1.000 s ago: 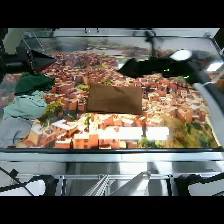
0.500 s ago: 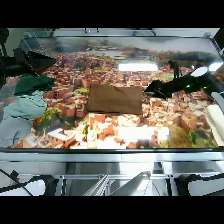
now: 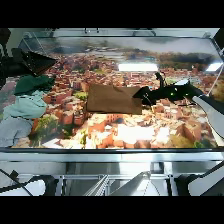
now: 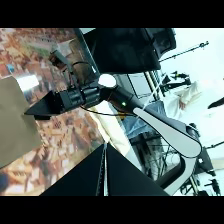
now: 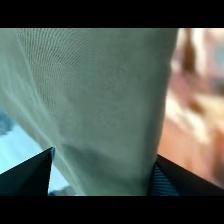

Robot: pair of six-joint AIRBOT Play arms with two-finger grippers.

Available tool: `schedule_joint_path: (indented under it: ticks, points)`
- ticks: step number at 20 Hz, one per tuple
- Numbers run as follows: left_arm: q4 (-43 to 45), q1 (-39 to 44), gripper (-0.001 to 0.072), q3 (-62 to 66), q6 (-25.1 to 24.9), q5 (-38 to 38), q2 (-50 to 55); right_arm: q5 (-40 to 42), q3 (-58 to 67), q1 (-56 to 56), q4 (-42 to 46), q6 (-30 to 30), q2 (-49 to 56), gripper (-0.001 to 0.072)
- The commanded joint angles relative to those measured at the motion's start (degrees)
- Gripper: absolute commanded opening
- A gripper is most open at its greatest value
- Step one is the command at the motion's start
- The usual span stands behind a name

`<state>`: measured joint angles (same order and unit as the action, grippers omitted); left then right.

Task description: Fold the shirts.

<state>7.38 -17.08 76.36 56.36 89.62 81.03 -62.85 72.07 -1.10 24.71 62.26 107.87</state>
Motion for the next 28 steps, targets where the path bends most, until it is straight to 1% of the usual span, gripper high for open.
schedule_joint_path:
  ticks: [1, 2, 3, 5, 7, 8, 10, 13, 14, 16, 18, 19, 20, 21, 23, 24, 25, 26, 28]
  points:
    - [-0.1, 0.0, 0.0022, 0.0, 0.3, 0.4, 0.0, -0.3, -0.1, -1.9, -7.9, -4.3, 2.2, 0.0545]
    - [-0.1, 0.0, 0.0022, 0.0, 0.3, 0.4, 0.0, -0.6, -0.1, -2.5, -9.0, -4.5, 2.2, 0.0227]
    - [-0.1, 0.0, 0.0023, 0.0, 0.5, 0.4, 0.0, -1.0, 0.0, -2.9, -11.0, -5.5, 2.1, 0.0027]
    - [-0.1, 0.0, 0.0023, 0.0, 0.7, 0.4, 0.0, -4.6, 0.5, -2.9, -16.2, -8.5, 1.0, 0.002]
    - [-0.1, 0.0, 0.0023, 0.0, 0.7, 0.5, 0.0, -6.1, 1.9, -1.3, -17.7, -8.5, -3.0, 0.0019]
    - [-0.1, 0.0, 0.0023, 0.0, 0.7, 0.9, 0.0, -6.0, 2.5, 0.5, -17.5, -7.3, -6.0, 0.0019]
    - [0.0, 0.0, 0.0023, 0.0, 0.7, 1.8, 0.0, -4.9, 3.7, 7.2, -14.5, -1.1, -13.3, 0.0019]
    - [0.2, 0.0, 0.0023, 0.0, -0.4, 3.5, 0.0, -3.8, 4.1, 21.0, -6.2, 10.5, -25.2, 0.0019]
    - [0.5, 0.0, 0.0023, 0.0, -0.9, 3.9, 0.0, -3.8, 4.1, 26.4, -2.6, 15.5, -29.4, 0.0019]
    - [0.6, 0.0, 0.0023, 0.0, -1.6, 3.9, 0.0, -4.1, 4.1, 35.6, 3.9, 23.5, -35.8, 0.0019]
    - [0.6, 0.0, 0.0023, 0.0, -2.5, 4.2, 0.0, -8.0, 4.0, 45.0, 12.0, 32.8, -40.6, 0.0019]
    - [0.6, 0.0, 0.0023, 0.0, -2.6, 4.3, 0.0, -11.4, 4.0, 49.2, 16.3, 36.1, -41.5, 0.0019]
    - [0.6, 0.0, 0.0023, 0.0, -2.6, 4.4, 0.0, -15.0, 4.0, 52.7, 22.0, 39.5, -41.7, 0.0019]
    - [0.6, 0.0, 0.0023, 0.0, -2.6, 4.5, 0.0, -18.3, 4.0, 55.5, 29.5, 42.0, -41.8, 0.0019]
    - [0.6, 0.2, 0.0023, 0.0, -2.5, 4.9, 0.0, -22.0, 4.0, 58.2, 47.8, 44.2, -42.4, 0.0019]
    - [0.6, 0.6, 0.0023, 0.0, -2.5, 4.9, 0.0, -22.9, 4.0, 58.3, 58.1, 45.2, -43.1, 0.0019]
    - [0.6, 0.9, 0.0023, 0.0, -2.5, 4.9, 0.0, -22.9, 3.6, 58.3, 66.1, 45.4, -43.7, 0.0019]
    - [0.6, 1.5, 0.0023, 0.0, -2.5, 5.0, 0.0, -23.0, 2.4, 58.3, 72.5, 45.4, -44.3, 0.0019]
    - [0.6, 3.4, 0.0023, 0.0, -2.5, 4.9, 0.0, -22.9, -1.5, 58.5, 79.9, 45.4, -44.3, 0.0019]
